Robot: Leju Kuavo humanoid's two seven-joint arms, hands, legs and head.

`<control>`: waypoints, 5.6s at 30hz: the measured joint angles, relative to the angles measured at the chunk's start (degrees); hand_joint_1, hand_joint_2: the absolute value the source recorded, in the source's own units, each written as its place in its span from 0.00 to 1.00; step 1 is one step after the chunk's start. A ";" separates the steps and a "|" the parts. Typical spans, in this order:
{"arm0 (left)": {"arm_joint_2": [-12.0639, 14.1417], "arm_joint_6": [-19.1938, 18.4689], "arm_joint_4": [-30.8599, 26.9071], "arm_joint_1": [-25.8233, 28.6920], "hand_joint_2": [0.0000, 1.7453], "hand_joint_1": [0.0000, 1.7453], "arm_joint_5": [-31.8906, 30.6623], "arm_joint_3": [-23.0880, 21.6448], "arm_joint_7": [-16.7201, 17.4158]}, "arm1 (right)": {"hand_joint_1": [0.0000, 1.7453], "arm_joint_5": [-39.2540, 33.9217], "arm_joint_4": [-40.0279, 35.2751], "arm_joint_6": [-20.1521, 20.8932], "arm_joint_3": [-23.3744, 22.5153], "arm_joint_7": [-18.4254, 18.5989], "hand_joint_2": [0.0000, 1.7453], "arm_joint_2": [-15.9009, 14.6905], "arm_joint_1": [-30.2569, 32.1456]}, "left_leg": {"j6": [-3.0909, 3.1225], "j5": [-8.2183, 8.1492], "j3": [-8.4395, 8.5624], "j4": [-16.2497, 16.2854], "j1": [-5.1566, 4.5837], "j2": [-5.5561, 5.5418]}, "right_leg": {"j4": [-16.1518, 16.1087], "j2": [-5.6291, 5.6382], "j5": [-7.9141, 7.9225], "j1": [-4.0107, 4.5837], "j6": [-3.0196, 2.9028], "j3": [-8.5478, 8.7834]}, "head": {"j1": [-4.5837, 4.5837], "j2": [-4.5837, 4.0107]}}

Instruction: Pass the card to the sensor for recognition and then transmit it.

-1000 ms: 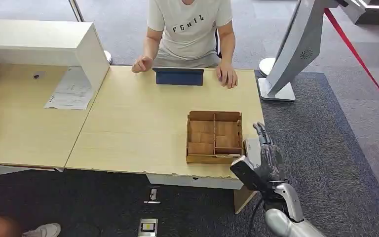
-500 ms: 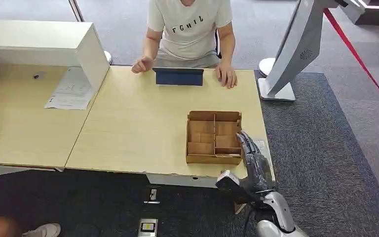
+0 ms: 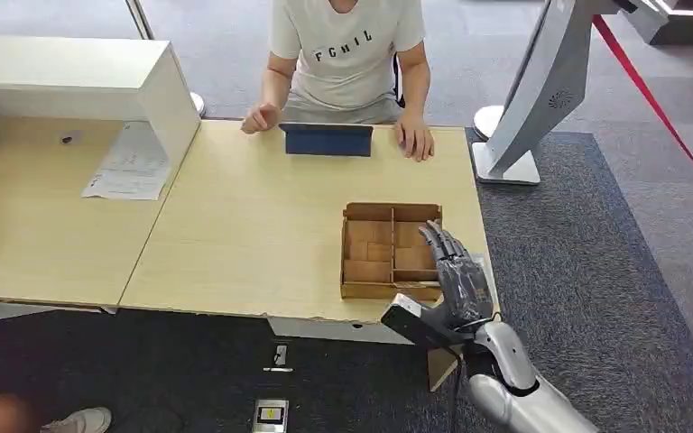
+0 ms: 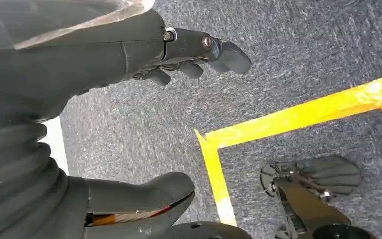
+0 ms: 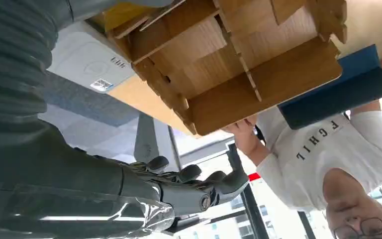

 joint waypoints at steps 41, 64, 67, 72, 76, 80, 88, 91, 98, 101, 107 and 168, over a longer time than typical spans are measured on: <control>0.39 -0.24 0.00 -1.16 1.00 0.00 -0.48 -0.42 1.09 | 0.00 -3.50 8.44 0.17 3.37 -1.18 1.00 -0.17 -2.63 | 0.00 0.00 -0.01 0.00 0.00 -0.01 | 0.00 0.00 0.00 0.00 0.00 0.00 | -0.02 0.00; 0.42 -0.26 0.00 -1.08 1.00 0.00 -0.22 -0.46 1.27 | 0.00 -4.59 12.72 0.09 4.79 -2.08 1.00 1.49 -3.97 | 0.00 0.00 -0.01 0.00 0.00 -0.01 | 0.00 0.00 0.00 0.00 0.00 0.00 | 0.00 0.00; 0.39 -0.26 0.00 -1.03 1.00 0.00 -0.22 -0.48 1.20 | 0.00 -4.17 12.74 -0.22 4.90 -1.64 1.00 1.55 -3.93 | 0.00 0.00 -0.01 0.00 0.00 -0.01 | 0.00 0.00 0.00 0.00 0.00 0.00 | -0.02 0.00; 0.42 -0.26 0.00 -1.02 1.00 0.00 -0.57 -0.50 1.09 | 0.00 -3.65 12.68 -0.48 5.33 -1.07 1.00 1.60 -3.93 | 0.00 0.00 -0.01 0.00 0.00 -0.01 | 0.00 0.00 0.00 0.00 0.00 0.00 | -0.02 0.00; 0.44 -0.31 0.00 -1.03 1.00 0.00 -0.79 -0.55 1.09 | 0.00 -3.65 12.68 -0.50 5.51 -0.50 1.00 1.55 -3.94 | 0.00 0.00 0.00 0.00 0.00 -0.01 | 0.00 0.00 0.00 0.00 0.00 -0.01 | -0.02 0.00; 0.46 -0.46 0.00 -1.07 1.00 0.00 -0.87 -0.61 1.31 | 0.00 -3.72 12.68 -0.59 5.70 -0.44 1.00 1.40 -3.94 | 0.00 0.00 -0.01 0.00 0.00 0.00 | 0.00 0.00 0.00 0.01 0.00 -0.01 | 0.00 0.00; 0.48 -0.46 0.00 -1.11 1.00 0.00 -0.87 -0.63 1.84 | 0.00 -3.24 11.89 -0.74 6.21 -0.48 1.00 1.29 -3.84 | 0.00 0.00 -0.01 0.00 0.00 0.00 | 0.00 0.00 0.00 0.00 0.00 -0.01 | -0.02 0.00; 0.48 -0.46 0.00 -1.11 1.00 0.00 -0.87 -0.66 1.81 | 0.00 -2.97 11.26 -0.74 6.34 -0.18 1.00 1.31 -3.76 | 0.00 0.00 -0.01 0.00 0.00 0.00 | 0.00 0.00 0.00 0.00 0.00 -0.01 | -0.02 0.00; 0.48 -0.55 0.00 -1.11 1.00 0.00 -0.90 -0.66 1.77 | 0.00 -2.51 10.16 -0.96 6.99 -0.15 1.00 1.31 -3.63 | 0.00 0.00 0.00 0.00 0.00 0.00 | 0.00 0.00 0.00 0.01 0.00 -0.01 | -0.02 0.00; 0.48 -0.57 0.00 -1.11 1.00 0.00 -0.90 -0.66 1.77 | 0.00 -2.45 9.81 -0.98 7.21 -0.11 1.00 1.29 -3.46 | 0.00 0.00 -0.01 0.00 0.00 0.00 | 0.00 0.00 0.00 0.01 0.00 -0.01 | 0.00 0.00; 0.50 -0.66 0.00 -1.12 1.00 0.00 -0.98 -0.66 1.77 | 0.00 -2.43 9.55 -0.81 7.37 -0.11 1.00 1.29 -2.95 | 0.00 0.00 -0.01 0.00 0.00 0.00 | -0.01 0.00 0.00 0.00 0.00 -0.01 | -0.02 0.00; 0.48 -1.14 0.00 -1.51 1.00 0.00 -1.33 -1.01 2.05 | 1.00 -2.73 17.75 0.63 7.19 -3.72 1.00 3.15 -5.23 | 0.00 0.00 -0.01 0.00 0.00 -0.01 | 0.00 0.00 0.00 0.00 0.00 0.00 | 0.00 0.00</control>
